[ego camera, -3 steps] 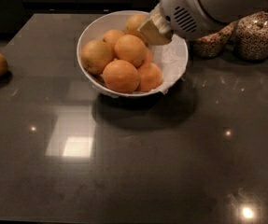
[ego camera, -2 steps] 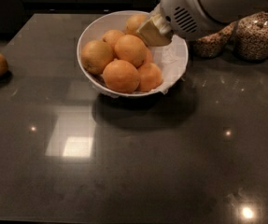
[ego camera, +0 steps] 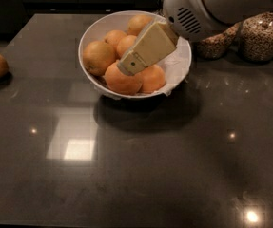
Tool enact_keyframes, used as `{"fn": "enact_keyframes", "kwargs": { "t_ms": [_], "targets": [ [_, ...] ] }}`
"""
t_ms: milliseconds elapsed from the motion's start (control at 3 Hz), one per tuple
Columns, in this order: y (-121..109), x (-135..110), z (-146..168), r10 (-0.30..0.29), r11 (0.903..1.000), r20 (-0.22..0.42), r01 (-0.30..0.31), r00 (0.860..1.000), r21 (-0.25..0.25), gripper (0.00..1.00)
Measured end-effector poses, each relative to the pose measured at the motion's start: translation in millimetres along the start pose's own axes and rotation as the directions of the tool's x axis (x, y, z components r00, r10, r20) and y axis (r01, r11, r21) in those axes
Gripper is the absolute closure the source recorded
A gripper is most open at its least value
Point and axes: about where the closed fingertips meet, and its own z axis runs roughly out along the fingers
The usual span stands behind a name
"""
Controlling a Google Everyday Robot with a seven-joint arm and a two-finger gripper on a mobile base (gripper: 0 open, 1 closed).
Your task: Pick orange from white bowl
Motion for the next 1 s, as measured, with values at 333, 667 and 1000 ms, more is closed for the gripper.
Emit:
{"fn": "enact_keyframes", "kwargs": {
  "t_ms": [333, 667, 1000],
  "targets": [
    [0.0, 0.0, 0.0, 0.000, 1.0000, 0.000, 0.000, 1.000, 0.000, 0.00],
    [-5.8, -7.7, -2.0, 0.002, 0.9999, 0.034, -0.002, 0.999, -0.010, 0.00],
    [-26.3, -13.9, 8.4, -0.002, 0.9986, 0.080, 0.006, 0.997, -0.052, 0.00]
  ]
}}
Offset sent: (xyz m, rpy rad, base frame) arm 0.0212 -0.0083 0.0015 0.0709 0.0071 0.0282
